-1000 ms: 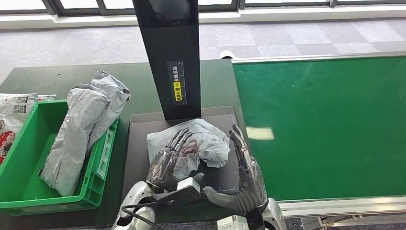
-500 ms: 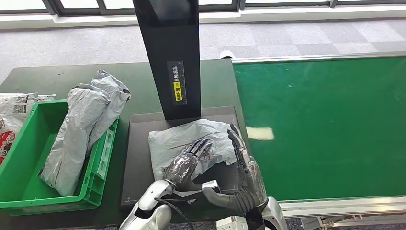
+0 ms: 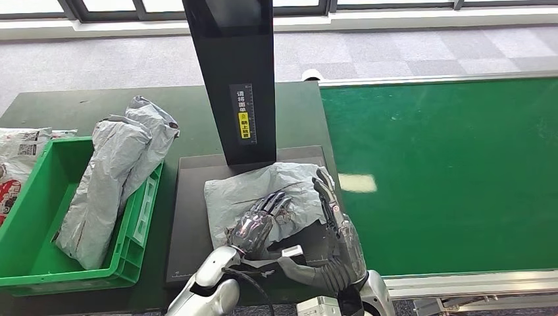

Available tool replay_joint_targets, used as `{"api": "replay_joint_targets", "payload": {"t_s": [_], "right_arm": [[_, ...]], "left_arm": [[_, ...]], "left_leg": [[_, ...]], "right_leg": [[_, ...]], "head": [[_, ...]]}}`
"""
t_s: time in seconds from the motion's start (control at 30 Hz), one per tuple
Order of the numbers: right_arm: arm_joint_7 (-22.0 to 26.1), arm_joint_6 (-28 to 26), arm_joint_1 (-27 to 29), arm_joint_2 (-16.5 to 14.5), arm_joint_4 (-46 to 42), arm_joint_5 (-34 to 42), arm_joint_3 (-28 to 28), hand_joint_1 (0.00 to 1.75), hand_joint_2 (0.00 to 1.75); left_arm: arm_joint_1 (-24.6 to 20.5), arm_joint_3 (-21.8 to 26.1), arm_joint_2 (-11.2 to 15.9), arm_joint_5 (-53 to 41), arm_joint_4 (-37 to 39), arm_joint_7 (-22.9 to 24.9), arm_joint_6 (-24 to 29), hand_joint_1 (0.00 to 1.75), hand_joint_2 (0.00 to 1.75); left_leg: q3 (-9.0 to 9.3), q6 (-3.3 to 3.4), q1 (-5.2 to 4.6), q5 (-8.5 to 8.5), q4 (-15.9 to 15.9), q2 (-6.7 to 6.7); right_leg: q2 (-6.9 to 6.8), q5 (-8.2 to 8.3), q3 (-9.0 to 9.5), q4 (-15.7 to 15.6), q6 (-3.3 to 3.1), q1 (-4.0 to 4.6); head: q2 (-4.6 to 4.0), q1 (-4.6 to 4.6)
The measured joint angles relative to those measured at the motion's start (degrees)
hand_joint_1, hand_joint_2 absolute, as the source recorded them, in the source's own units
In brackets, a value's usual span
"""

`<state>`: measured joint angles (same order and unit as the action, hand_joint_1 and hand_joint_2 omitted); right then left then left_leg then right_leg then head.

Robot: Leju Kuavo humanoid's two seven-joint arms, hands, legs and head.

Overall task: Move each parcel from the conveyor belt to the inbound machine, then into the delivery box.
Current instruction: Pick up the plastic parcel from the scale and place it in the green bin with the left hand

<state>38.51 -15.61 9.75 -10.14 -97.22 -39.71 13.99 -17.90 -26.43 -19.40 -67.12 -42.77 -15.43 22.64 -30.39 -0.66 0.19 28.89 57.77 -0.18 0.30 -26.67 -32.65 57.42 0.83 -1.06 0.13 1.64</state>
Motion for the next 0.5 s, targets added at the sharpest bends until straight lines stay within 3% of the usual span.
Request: {"api": "replay_joint_targets", "payload": {"t_s": [0.33,0.47,0.5], "right_arm": [[0.0,0.0,0.0,0.0,0.0,0.0,0.0,0.00,1.75],[0.1,0.0,-0.1,0.0,0.0,0.0,0.0,0.00,1.75],[0.1,0.1,-0.1,0.0,0.0,-0.1,0.0,0.00,1.75]], "left_arm": [[-0.1,0.0,-0.1,0.0,0.4,0.0,0.0,0.00,1.75],[-0.1,0.0,-0.1,-0.6,0.4,0.7,2.3,1.75,1.75],[0.0,0.0,-0.1,-0.9,0.0,0.9,3.3,1.75,1.75]], "left_leg": [[0.01,0.00,0.00,0.00,0.0,0.00],[0.00,0.00,0.00,0.00,0.0,0.00],[-0.01,0.00,0.00,0.00,0.0,0.00]], "right_leg": [[0.00,0.00,0.01,0.0,0.00,0.00],[0.00,0.00,0.01,0.0,0.00,0.00],[0.00,0.00,0.01,0.0,0.00,0.00]], "head": [[0.00,0.00],[0.00,0.00],[0.00,0.00]]}}
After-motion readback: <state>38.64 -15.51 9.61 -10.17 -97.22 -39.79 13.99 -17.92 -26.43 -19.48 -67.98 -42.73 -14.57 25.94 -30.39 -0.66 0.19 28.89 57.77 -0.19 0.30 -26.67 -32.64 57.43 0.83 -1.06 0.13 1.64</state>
